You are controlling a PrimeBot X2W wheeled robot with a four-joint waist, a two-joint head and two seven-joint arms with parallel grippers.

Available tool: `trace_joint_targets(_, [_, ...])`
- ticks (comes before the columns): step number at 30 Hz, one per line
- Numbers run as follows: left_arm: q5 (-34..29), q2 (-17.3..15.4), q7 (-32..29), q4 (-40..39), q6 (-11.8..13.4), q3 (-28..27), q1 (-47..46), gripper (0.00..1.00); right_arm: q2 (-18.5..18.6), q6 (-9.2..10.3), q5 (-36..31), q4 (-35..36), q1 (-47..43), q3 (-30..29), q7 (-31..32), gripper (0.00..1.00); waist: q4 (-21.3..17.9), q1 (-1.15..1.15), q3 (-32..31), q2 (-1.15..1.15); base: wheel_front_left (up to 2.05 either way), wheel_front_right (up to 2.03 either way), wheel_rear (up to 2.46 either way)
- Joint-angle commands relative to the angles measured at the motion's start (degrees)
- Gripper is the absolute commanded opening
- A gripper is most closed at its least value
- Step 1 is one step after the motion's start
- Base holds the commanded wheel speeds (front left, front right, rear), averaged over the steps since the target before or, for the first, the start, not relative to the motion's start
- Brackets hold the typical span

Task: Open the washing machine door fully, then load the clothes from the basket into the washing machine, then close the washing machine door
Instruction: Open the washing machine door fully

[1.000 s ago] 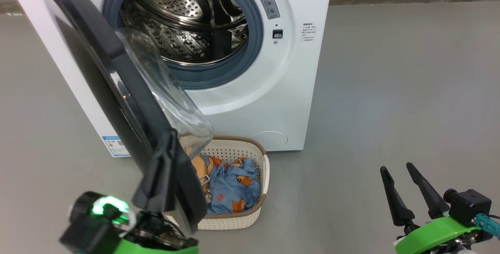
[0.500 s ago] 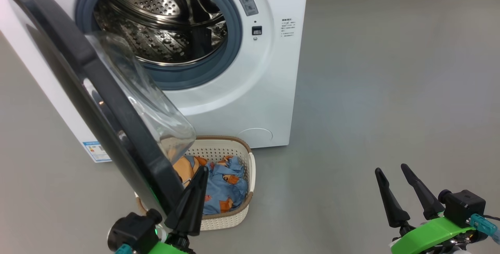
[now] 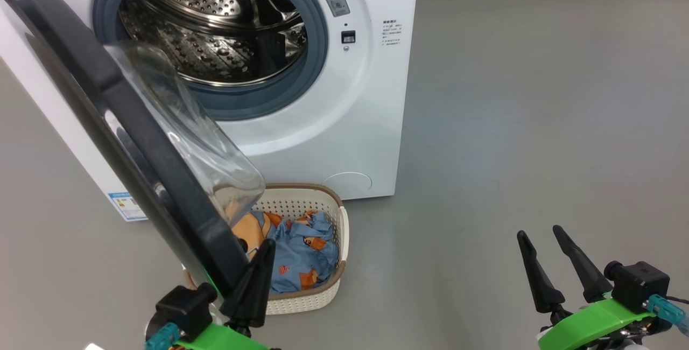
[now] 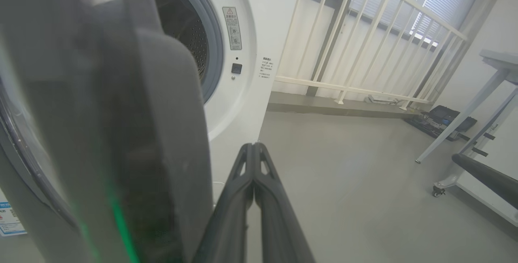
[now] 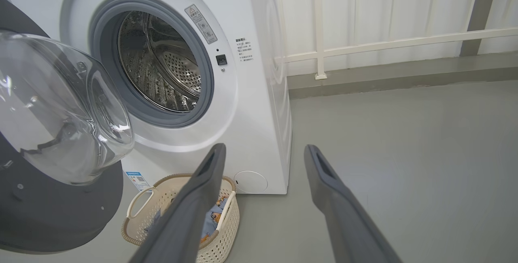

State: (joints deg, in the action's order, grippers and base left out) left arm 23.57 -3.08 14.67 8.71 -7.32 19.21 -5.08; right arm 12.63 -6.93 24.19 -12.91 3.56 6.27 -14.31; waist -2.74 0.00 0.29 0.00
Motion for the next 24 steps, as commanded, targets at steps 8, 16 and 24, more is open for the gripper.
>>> trace_joint_targets(8, [0.7,-0.2,0.3,1.8,0.5,-4.5,-3.3,0.0,0.1,-0.56,-0.3,0.8,2.1,0.8,-0.7,1.0,1.4,0.0,0.0,0.0,0.0,0.0,0.0])
trace_joint_targets(16, [0.2,-0.2,0.3,1.6,0.5,-6.2,-2.2,0.0,-0.2,-0.56,-0.2,0.6,1.8,0.6,-0.7,1.0,4.5,0.0,-0.4,0.0,0.0,0.0,0.0])
trace_joint_targets(24, [0.2,-1.0,0.3,1.1,0.6,-7.6,-0.9,0.0,-0.6,-0.56,-0.1,0.0,1.7,0.5,-0.7,1.0,8.6,0.0,-0.7,0.0,0.0,0.0,0.0])
